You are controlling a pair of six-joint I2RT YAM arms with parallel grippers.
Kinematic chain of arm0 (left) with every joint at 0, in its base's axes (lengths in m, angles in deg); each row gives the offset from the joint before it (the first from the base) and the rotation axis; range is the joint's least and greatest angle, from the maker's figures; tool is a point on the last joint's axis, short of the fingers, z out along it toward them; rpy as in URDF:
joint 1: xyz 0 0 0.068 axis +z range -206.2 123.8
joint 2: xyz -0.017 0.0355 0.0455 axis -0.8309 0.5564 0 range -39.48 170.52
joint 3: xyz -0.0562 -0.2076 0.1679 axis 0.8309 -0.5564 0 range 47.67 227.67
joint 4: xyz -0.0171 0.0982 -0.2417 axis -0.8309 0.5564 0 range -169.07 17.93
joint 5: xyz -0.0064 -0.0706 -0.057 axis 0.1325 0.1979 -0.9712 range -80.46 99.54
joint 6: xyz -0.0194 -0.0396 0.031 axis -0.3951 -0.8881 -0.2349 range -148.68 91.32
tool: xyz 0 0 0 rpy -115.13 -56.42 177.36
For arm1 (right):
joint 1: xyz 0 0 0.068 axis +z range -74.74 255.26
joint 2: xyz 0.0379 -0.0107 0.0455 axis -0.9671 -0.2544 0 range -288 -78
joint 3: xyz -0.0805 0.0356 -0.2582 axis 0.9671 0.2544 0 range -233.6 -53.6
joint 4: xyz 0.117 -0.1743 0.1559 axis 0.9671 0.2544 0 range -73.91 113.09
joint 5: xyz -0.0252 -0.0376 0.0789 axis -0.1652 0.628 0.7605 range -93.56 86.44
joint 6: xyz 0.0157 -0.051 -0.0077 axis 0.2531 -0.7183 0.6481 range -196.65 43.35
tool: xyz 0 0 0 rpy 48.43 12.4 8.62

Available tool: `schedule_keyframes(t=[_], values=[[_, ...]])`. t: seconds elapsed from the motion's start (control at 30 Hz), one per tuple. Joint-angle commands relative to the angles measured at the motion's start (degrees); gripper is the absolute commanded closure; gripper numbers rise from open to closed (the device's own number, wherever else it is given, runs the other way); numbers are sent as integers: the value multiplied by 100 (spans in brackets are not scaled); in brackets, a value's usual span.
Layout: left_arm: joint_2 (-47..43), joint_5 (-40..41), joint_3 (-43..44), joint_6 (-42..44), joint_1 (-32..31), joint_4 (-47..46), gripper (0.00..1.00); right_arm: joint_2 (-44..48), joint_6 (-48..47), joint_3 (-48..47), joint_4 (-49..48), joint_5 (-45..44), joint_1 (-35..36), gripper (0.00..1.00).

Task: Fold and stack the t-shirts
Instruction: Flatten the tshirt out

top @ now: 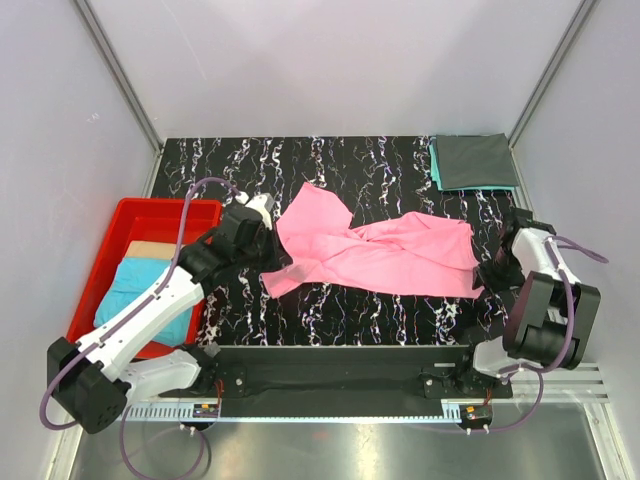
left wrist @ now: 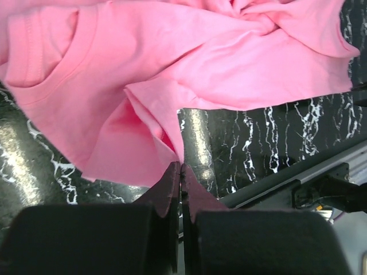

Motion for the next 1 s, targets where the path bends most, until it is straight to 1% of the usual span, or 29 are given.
schedule_keyframes(t=[0.0,0.1,0.17,0.2,0.33,0.47,0.63,0.83,0.97], values=[[12,-422,-94,33,-16,-585,100,-141,25,217,-462,37,-142,58],[108,-440,-129,59,-16,-638,100,-168,52,665,-1041,194,-475,58],[170,-466,-173,68,-16,-708,100,-246,-89,833,-1575,465,-651,57],[179,-493,-182,68,-24,-726,100,-273,-106,921,-1683,493,-782,57],[223,-546,-261,59,-16,-796,100,-335,-177,1001,-1929,406,-880,57],[240,-546,-234,94,-16,-805,100,-265,-238,1010,-2026,81,-907,56],[240,-493,-226,94,-7,-805,100,-151,-291,887,-1974,80,-924,56],[267,-563,-208,112,20,-822,100,60,-19,562,-1185,-148,-924,56],[275,-677,-235,77,11,-884,100,332,78,623,-1060,-184,-924,56]])
